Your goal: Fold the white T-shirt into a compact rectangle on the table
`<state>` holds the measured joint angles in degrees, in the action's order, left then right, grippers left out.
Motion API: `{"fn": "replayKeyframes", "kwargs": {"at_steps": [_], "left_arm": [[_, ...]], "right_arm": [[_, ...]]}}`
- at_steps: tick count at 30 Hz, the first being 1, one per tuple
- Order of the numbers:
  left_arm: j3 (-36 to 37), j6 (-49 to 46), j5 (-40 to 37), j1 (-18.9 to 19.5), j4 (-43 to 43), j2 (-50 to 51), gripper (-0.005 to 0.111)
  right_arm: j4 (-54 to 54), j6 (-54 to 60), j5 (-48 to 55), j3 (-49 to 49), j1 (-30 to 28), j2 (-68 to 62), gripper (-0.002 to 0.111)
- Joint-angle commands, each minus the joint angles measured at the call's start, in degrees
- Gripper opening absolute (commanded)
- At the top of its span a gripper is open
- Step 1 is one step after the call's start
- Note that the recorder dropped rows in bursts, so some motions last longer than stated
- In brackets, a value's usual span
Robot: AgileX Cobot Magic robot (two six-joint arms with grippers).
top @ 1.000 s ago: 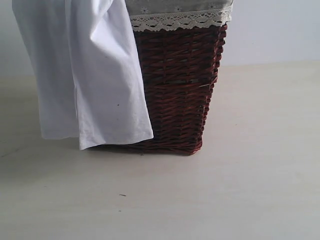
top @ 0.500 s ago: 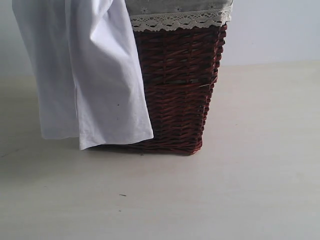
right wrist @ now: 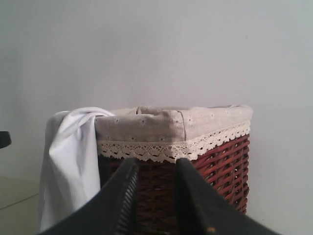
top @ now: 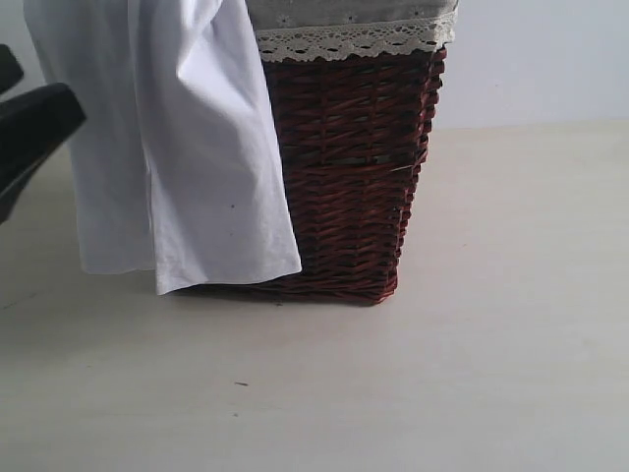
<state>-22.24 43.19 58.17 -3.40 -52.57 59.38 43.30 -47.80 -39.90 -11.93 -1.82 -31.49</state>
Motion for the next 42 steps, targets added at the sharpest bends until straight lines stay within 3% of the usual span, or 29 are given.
{"fn": "replayKeyframes", "kwargs": {"at_steps": [1, 5, 8, 13, 20, 23, 25, 28, 29, 35, 42], "left_arm": [[-4.0, -6.4, -3.7, -7.2, 3.9, 7.4, 0.078], [-6.3, -12.0, -10.2, -13.6, 9.0, 12.3, 0.078], [-6.8, -14.8, -12.1, -16.0, 16.4, 14.4, 0.078], [-6.8, -21.0, -13.5, -16.6, 26.8, 16.0, 0.074], [-6.8, -20.2, -13.4, -16.6, 25.5, 19.6, 0.054], [-7.3, -20.2, -13.2, -18.1, 25.3, 21.7, 0.054], [-8.6, -20.2, -13.3, -19.2, 25.3, 22.5, 0.045], [-10.2, -20.1, -14.8, -19.5, 25.2, 22.4, 0.007], [-10.5, -20.2, -15.7, -19.5, 25.1, 22.1, 0.000], [-12.7, -14.8, -18.7, -19.5, 23.6, 11.0, 0.000], [-29.4, -13.1, -39.1, -19.5, 20.5, -2.2, 0.000]], "right_arm": [[3.0, 0.3, -0.9, -0.5, 0.2, -0.9, 0.028], [4.0, 0.3, -0.8, -0.5, 0.2, -0.9, 0.028], [4.2, 0.3, -0.8, -0.5, 0.2, -0.9, 0.028], [5.7, 0.1, -0.8, -0.5, 0.2, -0.9, 0.028], [5.8, 0.1, -0.8, -0.5, 0.2, -0.9, 0.028], [6.2, -0.1, -0.8, -0.5, 0.2, -0.9, 0.028], [6.3, -0.1, -0.5, -0.5, 0.2, -0.9, 0.028], [6.5, -0.1, -0.2, -0.5, 0.2, -0.9, 0.028], [6.5, -0.1, -0.2, -0.5, 0.2, -0.9, 0.027], [6.5, -0.2, 0.7, -0.5, 0.2, -0.9, 0.027], [6.5, -0.2, 0.7, -0.5, 0.2, -0.9, 0.027]]}}
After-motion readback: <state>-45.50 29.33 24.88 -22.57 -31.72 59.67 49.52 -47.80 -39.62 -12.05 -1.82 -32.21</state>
